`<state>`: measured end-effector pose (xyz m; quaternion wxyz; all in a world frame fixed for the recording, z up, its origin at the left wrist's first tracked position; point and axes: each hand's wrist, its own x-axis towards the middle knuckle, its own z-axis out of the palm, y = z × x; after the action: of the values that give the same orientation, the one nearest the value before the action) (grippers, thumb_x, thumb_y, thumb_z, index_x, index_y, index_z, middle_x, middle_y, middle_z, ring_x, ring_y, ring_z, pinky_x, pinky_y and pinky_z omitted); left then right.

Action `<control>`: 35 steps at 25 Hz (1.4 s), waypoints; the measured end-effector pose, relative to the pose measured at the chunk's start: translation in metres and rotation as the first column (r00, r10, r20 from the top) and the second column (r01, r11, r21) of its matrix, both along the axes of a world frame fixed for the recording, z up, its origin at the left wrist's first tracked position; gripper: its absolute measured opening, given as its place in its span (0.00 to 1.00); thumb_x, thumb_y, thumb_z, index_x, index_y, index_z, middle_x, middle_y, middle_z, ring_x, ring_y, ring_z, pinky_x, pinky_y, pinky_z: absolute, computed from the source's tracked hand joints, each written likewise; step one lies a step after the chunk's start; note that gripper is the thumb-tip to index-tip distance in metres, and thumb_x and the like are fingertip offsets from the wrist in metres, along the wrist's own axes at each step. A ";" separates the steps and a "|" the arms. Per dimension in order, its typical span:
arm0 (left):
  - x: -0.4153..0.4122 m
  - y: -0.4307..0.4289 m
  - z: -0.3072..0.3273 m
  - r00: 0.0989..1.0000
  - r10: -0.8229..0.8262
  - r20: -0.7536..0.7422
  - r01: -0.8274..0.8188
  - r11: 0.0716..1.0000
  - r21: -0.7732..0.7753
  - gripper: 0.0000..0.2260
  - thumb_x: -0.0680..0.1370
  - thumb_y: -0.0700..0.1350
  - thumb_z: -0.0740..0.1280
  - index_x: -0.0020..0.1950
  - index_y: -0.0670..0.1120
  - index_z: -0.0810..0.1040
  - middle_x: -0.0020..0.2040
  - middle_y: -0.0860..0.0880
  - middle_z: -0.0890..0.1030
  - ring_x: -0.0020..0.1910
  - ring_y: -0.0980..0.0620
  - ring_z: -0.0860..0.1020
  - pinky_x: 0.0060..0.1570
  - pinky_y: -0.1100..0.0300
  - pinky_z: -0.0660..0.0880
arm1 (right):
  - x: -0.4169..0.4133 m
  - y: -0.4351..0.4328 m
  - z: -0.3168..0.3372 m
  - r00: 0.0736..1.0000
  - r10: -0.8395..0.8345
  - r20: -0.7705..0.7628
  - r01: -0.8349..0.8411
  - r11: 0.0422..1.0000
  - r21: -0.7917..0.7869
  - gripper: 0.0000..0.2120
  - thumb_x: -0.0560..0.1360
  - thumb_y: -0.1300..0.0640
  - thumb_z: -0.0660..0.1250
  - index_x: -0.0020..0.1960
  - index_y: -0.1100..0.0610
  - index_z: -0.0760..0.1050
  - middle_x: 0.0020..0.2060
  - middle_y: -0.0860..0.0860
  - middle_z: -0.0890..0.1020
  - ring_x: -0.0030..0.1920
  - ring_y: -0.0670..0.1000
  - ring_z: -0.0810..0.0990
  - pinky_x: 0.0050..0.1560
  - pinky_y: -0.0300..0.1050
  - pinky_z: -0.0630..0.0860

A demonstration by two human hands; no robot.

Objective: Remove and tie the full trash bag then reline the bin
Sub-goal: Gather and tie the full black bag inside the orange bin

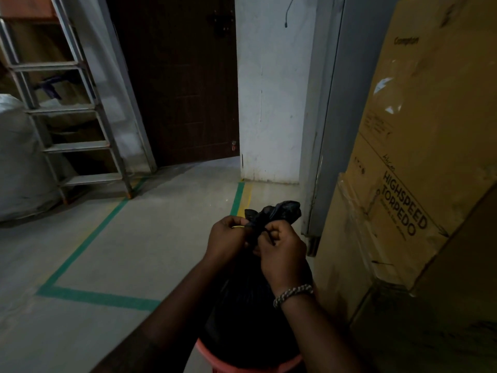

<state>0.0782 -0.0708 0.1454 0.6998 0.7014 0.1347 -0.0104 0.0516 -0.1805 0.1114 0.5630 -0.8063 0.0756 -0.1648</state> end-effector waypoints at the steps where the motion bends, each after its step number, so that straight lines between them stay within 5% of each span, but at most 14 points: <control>1: -0.001 0.000 -0.001 1.000 -0.001 0.001 0.001 1.000 -0.030 0.06 0.70 0.32 0.70 0.47 0.37 0.81 0.32 0.40 0.79 0.32 0.45 0.77 0.35 0.54 0.75 | 0.000 0.001 -0.001 1.000 -0.002 0.007 0.002 1.000 0.010 0.05 0.72 0.46 0.65 0.48 0.42 0.76 0.38 0.43 0.85 0.38 0.45 0.85 0.39 0.53 0.85; 6: -0.003 0.008 -0.004 1.000 -0.002 0.012 0.003 0.994 -0.109 0.11 0.70 0.29 0.68 0.47 0.41 0.78 0.38 0.40 0.80 0.33 0.47 0.77 0.33 0.58 0.74 | 0.001 -0.002 0.001 0.998 0.041 0.040 -0.047 0.983 0.177 0.09 0.78 0.61 0.70 0.45 0.46 0.80 0.39 0.49 0.86 0.37 0.49 0.87 0.41 0.54 0.86; 12: -0.014 0.006 -0.003 0.975 -0.199 0.096 0.221 0.889 -0.401 0.13 0.72 0.28 0.65 0.56 0.36 0.75 0.45 0.33 0.80 0.39 0.40 0.80 0.40 0.50 0.78 | 0.009 -0.012 -0.002 0.999 0.012 -0.033 -0.005 0.983 0.186 0.08 0.75 0.58 0.73 0.44 0.46 0.79 0.39 0.47 0.86 0.39 0.49 0.87 0.38 0.56 0.86; 16: -0.013 0.013 0.003 0.977 -0.178 0.120 0.197 0.965 -0.171 0.14 0.75 0.31 0.71 0.58 0.37 0.74 0.46 0.33 0.83 0.39 0.41 0.83 0.39 0.52 0.80 | 0.008 -0.018 0.000 0.998 0.024 0.052 -0.025 0.999 0.030 0.11 0.75 0.56 0.73 0.44 0.43 0.74 0.41 0.43 0.82 0.42 0.49 0.85 0.38 0.58 0.85; 20: -0.008 0.018 0.007 0.980 -0.149 0.132 0.149 0.989 0.012 0.14 0.76 0.33 0.72 0.59 0.41 0.74 0.46 0.34 0.85 0.44 0.37 0.85 0.47 0.43 0.81 | 0.002 -0.016 0.009 0.980 0.196 0.036 -0.182 0.954 -0.239 0.17 0.74 0.55 0.75 0.58 0.41 0.77 0.55 0.40 0.80 0.50 0.43 0.82 0.48 0.46 0.83; 22: -0.008 0.018 0.007 0.978 -0.167 0.122 0.162 0.986 0.046 0.15 0.75 0.34 0.73 0.59 0.42 0.74 0.44 0.35 0.85 0.42 0.38 0.84 0.47 0.42 0.81 | 0.003 -0.017 0.010 0.981 0.186 0.061 -0.159 0.938 -0.307 0.14 0.74 0.58 0.75 0.56 0.45 0.79 0.52 0.42 0.81 0.49 0.42 0.81 0.48 0.40 0.79; 26: -0.011 0.014 0.004 0.986 -0.132 0.101 0.123 0.989 0.086 0.15 0.73 0.36 0.76 0.55 0.43 0.76 0.41 0.37 0.85 0.35 0.45 0.81 0.41 0.48 0.80 | 0.008 -0.017 0.006 0.991 0.107 0.085 -0.088 0.975 -0.202 0.11 0.76 0.64 0.72 0.39 0.53 0.75 0.35 0.45 0.80 0.39 0.40 0.79 0.34 0.30 0.70; 30: -0.014 0.008 0.012 0.985 -0.027 0.170 0.026 1.000 0.007 0.12 0.71 0.39 0.78 0.51 0.46 0.80 0.39 0.46 0.86 0.36 0.48 0.84 0.40 0.54 0.82 | 0.009 -0.014 0.030 0.988 0.040 0.148 -0.014 0.986 -0.168 0.11 0.76 0.66 0.70 0.39 0.56 0.73 0.33 0.47 0.78 0.37 0.42 0.77 0.32 0.30 0.69; 33: -0.018 0.008 0.041 0.979 -0.032 0.201 0.013 0.996 0.092 0.08 0.72 0.42 0.78 0.49 0.51 0.84 0.42 0.50 0.87 0.43 0.51 0.86 0.49 0.50 0.84 | 0.005 -0.013 0.073 0.989 0.032 0.142 -0.008 0.985 -0.170 0.13 0.77 0.67 0.69 0.38 0.53 0.72 0.33 0.47 0.77 0.36 0.40 0.76 0.32 0.29 0.68; 35: -0.022 0.009 0.077 0.973 -0.074 0.217 0.034 0.983 0.182 0.08 0.72 0.44 0.78 0.50 0.53 0.85 0.43 0.53 0.87 0.43 0.57 0.86 0.48 0.56 0.82 | 0.001 -0.013 0.113 0.994 0.018 0.109 0.000 0.986 -0.168 0.15 0.77 0.66 0.69 0.37 0.50 0.71 0.33 0.46 0.77 0.38 0.40 0.77 0.32 0.29 0.69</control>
<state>0.0562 -0.0615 0.2223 0.6450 0.7608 0.0368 0.0611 0.0529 -0.1935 0.2248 0.4971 -0.8409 0.0268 -0.2121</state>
